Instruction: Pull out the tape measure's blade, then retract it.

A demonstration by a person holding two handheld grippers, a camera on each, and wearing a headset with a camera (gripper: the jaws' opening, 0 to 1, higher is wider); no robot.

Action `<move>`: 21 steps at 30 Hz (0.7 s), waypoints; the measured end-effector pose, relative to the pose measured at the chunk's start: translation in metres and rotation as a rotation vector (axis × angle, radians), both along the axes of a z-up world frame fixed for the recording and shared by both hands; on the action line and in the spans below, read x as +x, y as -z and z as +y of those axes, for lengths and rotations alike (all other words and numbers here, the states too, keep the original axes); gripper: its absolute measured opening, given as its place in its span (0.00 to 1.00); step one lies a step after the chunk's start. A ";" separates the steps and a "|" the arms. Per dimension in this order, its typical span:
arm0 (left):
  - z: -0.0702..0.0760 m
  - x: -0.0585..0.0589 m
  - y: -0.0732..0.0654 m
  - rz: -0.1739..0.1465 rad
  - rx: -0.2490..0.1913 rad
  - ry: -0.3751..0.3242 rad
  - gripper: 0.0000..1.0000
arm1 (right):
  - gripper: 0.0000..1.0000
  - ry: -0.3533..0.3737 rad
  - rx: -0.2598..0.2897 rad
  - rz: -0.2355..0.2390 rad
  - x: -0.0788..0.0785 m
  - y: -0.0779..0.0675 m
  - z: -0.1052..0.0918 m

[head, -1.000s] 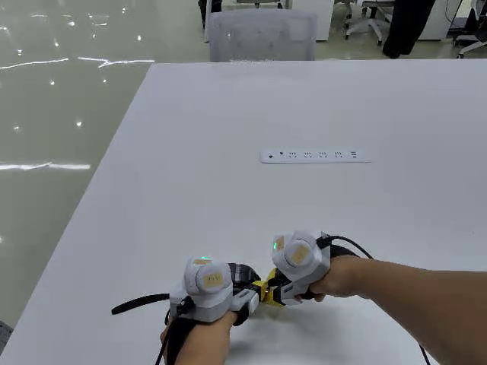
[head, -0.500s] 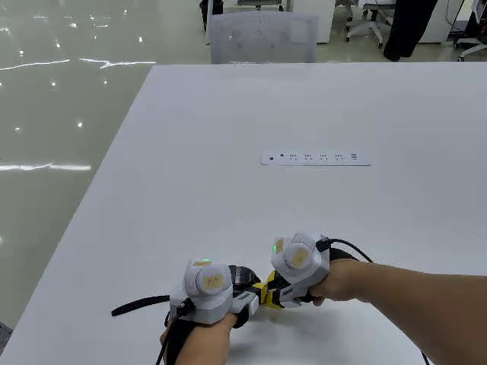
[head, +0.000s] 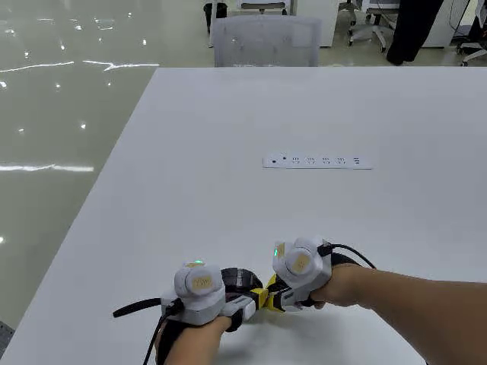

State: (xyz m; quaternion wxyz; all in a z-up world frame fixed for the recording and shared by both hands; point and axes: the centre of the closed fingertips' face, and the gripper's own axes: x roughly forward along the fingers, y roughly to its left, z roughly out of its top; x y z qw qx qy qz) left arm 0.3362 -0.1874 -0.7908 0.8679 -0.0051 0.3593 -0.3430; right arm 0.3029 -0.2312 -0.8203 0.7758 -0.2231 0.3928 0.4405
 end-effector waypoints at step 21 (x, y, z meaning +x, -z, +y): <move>0.029 -0.007 -0.032 -0.106 -0.057 0.276 1.00 | 0.48 0.211 0.121 -0.036 -0.042 -0.041 -0.031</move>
